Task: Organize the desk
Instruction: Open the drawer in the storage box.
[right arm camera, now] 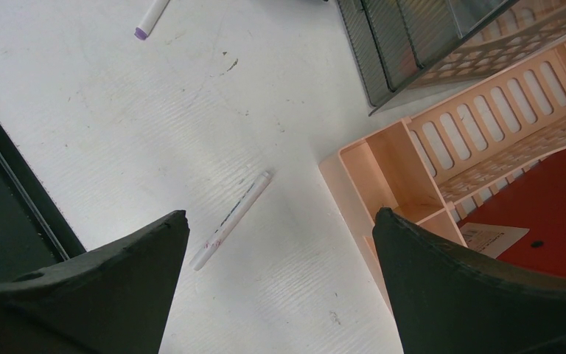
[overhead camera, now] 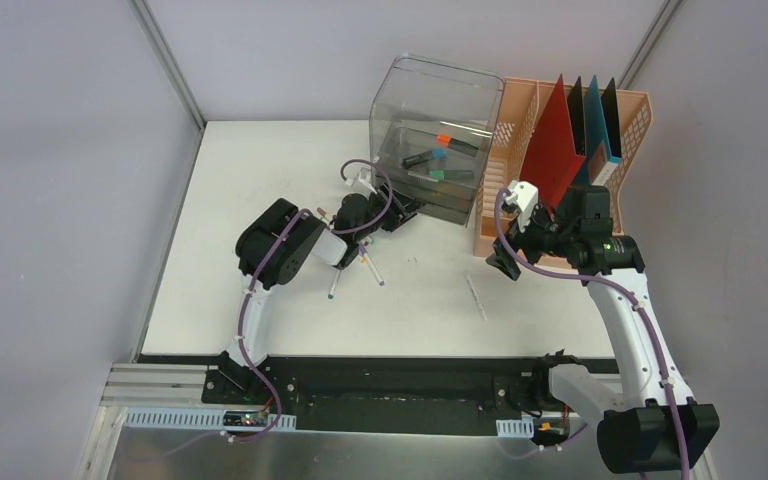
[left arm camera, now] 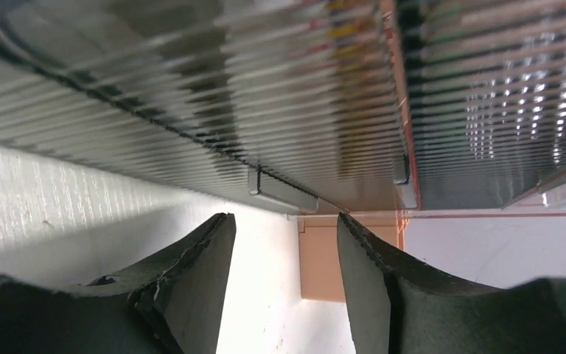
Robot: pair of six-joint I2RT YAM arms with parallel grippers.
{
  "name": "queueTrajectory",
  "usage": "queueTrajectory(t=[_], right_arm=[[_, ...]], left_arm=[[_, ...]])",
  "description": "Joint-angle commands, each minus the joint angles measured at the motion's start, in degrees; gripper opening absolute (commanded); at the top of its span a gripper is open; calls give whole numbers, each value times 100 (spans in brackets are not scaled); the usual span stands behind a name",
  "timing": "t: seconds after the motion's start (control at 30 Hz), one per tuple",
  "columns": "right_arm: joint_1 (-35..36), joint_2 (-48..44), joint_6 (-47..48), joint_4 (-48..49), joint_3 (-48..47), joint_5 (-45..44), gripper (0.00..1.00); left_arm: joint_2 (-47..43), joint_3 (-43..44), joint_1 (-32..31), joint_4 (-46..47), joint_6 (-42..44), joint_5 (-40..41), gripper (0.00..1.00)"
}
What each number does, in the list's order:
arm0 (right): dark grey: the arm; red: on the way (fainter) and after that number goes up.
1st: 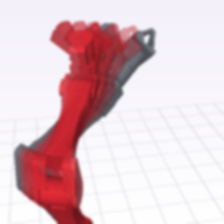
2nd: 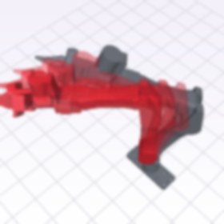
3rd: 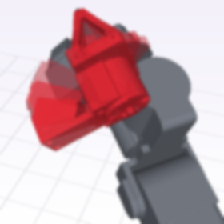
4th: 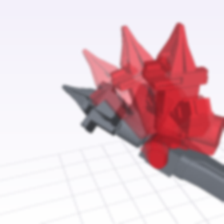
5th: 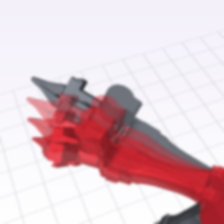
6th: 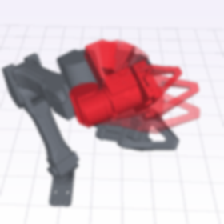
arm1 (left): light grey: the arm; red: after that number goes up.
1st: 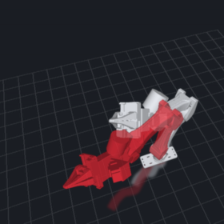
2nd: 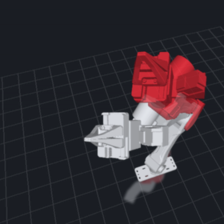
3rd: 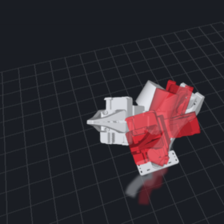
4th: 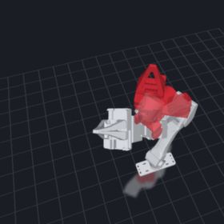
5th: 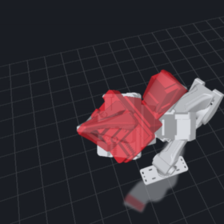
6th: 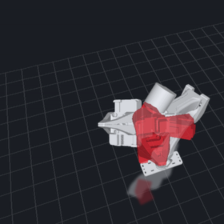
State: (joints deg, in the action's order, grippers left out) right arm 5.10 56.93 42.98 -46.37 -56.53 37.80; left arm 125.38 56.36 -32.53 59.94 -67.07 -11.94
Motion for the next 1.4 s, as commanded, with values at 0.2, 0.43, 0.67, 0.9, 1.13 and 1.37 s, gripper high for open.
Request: queueTrajectory(t=[0.2, 0.43, 0.67, 0.9, 1.13, 1.37], right_arm=[[-27, -8, 136, 7, -16, 96, 99], [-31, 11, 151, -8, -16, 122, 99], [-27, 30, 185, -28, -7, 148, 99], [-29, 42, 221, -47, -12, 164, 99], [-30, 68, 272, -109, -20, 182, 99], [-27, 100, 300, -140, -20, 210, 99]], left_arm=[[161, 344, 45, -75, -248, 313, 40], [235, 397, 54, -150, -390, 504, 31], [409, 436, 72, -15, -625, 569, 31], [480, 376, 98, 79, -711, 615, 14], [340, -134, 98, 535, -668, 647, 0], [-86, -1164, 98, 1207, -554, 611, 0]])
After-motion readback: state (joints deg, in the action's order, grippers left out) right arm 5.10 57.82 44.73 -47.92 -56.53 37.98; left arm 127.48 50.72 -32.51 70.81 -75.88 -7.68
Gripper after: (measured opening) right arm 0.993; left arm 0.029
